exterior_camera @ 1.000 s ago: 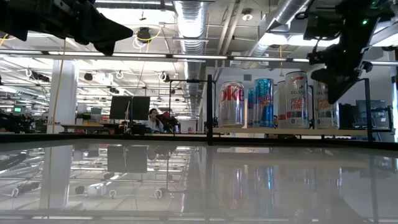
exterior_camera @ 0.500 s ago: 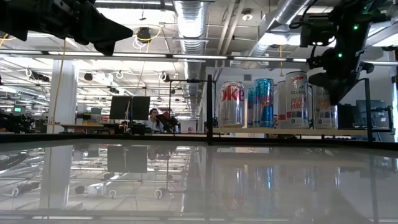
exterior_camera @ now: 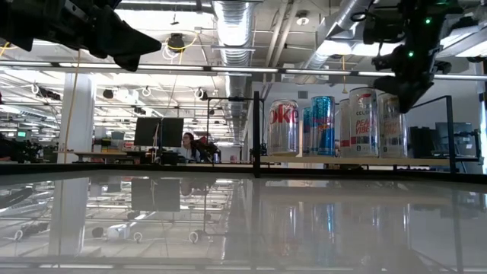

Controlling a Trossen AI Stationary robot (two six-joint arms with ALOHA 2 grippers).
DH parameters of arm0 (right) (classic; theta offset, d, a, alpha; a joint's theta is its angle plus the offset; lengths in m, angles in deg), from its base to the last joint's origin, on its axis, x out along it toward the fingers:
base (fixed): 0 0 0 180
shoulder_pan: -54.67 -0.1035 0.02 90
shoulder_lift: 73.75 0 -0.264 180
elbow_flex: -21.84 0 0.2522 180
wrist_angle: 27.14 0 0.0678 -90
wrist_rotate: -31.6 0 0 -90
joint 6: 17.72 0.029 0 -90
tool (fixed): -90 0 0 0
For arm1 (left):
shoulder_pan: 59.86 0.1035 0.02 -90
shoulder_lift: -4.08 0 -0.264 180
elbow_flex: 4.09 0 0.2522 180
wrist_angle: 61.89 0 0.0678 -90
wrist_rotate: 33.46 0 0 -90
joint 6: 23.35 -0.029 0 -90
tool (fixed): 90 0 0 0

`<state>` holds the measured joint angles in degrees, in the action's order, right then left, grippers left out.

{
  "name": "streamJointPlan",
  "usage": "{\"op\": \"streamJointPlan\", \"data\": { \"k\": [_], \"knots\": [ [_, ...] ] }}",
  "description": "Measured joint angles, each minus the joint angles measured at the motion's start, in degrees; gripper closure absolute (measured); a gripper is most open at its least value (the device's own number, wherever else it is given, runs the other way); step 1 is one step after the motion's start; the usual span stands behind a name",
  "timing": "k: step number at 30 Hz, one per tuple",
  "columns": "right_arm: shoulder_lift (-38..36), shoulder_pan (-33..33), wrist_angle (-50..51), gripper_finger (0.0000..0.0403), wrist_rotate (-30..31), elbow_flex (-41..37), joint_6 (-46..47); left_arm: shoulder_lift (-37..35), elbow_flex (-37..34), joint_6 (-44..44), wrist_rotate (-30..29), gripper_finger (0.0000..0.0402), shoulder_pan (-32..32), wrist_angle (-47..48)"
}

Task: Place canned beverage on shelf
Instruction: Put the top white-yellow soda can on the shelf

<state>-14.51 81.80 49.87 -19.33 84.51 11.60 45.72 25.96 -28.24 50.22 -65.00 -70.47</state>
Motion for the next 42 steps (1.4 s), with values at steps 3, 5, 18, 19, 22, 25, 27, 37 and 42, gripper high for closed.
{"op": "streamJointPlan", "data": {
  "k": [3,5,18,19,22,25,27,37,42],
  "knots": [
    [0.0,0.44,1.2,0.0387,-0.02,0.0,0.0,0.0,0.0,0.0,0.0,0.0401,0.0,0.51],
    [0.0,0.45,1.25,0.0387,0.01,0.0,0.0,0.0,0.0,0.0,0.0,0.0401,-0.02,0.56],
    [0.0,0.43,1.14,0.0387,4.67,0.0,-1.36,0.0,0.0,0.62,-0.01,0.0401,0.0,0.6],
    [0.0,0.43,1.11,0.0387,5.35,0.0,-1.36,0.0,0.0,0.72,-0.02,0.0401,-0.02,0.6],
    [0.0,0.7,1.11,0.0387,7.24,0.0,-1.37,0.0,0.0,0.87,-0.02,0.0401,-0.02,0.62],
    [0.0,1.94,1.11,0.0387,7.45,0.0,-2.45,0.0,0.0,1.1,0.0,0.0401,0.0,0.61],
    [-0.04,2.51,1.57,0.0387,5.66,0.0,-3.2,0.0,0.0,1.39,0.0,0.0401,-0.02,0.63],
    [-2.55,1.35,2.83,0.0387,-4.15,1.94,-3.82,0.0,0.0,0.14,-0.07,0.0401,-0.02,1.0],
    [-3.04,2.42,0.58,0.0387,-4.51,4.51,-5.42,0.0,0.0,0.01,-0.09,0.0401,-0.01,0.94]
  ]
}}
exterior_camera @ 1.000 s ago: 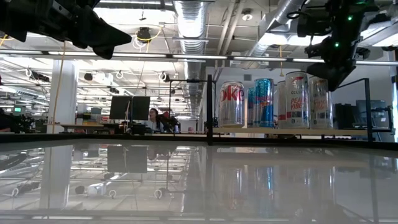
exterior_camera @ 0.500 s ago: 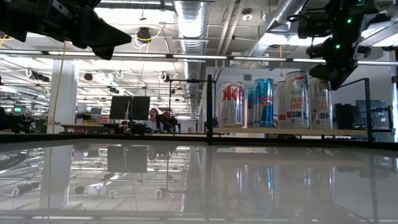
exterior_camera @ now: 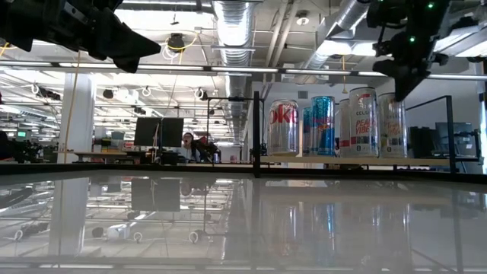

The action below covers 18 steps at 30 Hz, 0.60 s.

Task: Place canned beverage on shelf
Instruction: Put the top white-yellow soda can on the shelf

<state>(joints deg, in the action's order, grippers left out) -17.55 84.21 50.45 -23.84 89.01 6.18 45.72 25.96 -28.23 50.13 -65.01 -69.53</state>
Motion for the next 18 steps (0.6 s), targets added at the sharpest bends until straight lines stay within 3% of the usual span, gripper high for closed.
{"op": "streamJointPlan", "data": {
  "k": [11,18],
  "knots": [
    [3.26,4.98,-2.98,0.0387,-1.56,0.26,-4.45,0.0,0.0,0.6,0.0,0.0401,0.0,-0.06],
    [4.22,6.8,-3.29,0.0387,1.38,0.26,-5.22,0.0,0.0,0.6,0.0,0.0401,0.0,-0.01]
  ]
}}
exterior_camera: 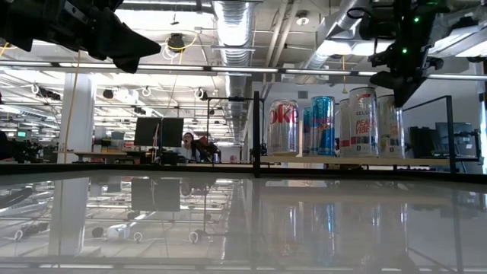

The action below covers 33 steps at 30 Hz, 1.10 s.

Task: Place canned beverage on shelf
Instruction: Put the top white-yellow soda can on the shelf

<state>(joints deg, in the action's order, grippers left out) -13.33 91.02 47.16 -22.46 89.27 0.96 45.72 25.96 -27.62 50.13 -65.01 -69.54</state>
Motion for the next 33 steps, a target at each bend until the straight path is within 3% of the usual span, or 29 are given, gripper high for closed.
{"op": "streamJointPlan", "data": {
  "k": [13,18,33],
  "knots": [
    [0.0,4.73,-4.53,0.0387,-0.5,-0.02,-0.77,0.0,0.0,0.0,0.0,0.0401,-0.01,0.11],
    [0.0,5.96,-4.5,0.0387,-6.15,-0.02,-0.75,0.0,0.0,-0.22,0.0,0.0401,0.0,0.11],
    [0.0,8.79,-8.35,0.0387,-6.03,-0.04,-2.82,0.0,0.0,0.39,0.02,0.0401,0.01,0.11]
  ]
}}
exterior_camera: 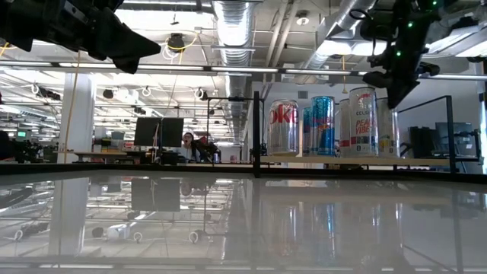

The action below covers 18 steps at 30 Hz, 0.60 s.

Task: Place canned beverage on shelf
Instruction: Put the top white-yellow soda can on the shelf

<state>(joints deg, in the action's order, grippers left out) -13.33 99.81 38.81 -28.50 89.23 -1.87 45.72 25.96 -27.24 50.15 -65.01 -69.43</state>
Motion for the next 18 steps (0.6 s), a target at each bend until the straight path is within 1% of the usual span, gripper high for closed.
{"op": "streamJointPlan", "data": {
  "k": [3,8,18],
  "knots": [
    [0.0,1.05,-1.5,0.0387,0.0,0.0,-0.8,0.0,0.0,0.31,0.0,0.0401,-0.01,0.0],
    [0.0,1.0,-3.15,0.0387,-0.01,0.0,-0.96,0.0,0.0,1.27,0.0,0.0401,-0.02,0.0],
    [0.0,1.04,-3.44,0.0387,-0.04,-0.02,-0.94,0.0,0.0,1.58,0.02,0.0401,0.0,0.02]
  ]
}}
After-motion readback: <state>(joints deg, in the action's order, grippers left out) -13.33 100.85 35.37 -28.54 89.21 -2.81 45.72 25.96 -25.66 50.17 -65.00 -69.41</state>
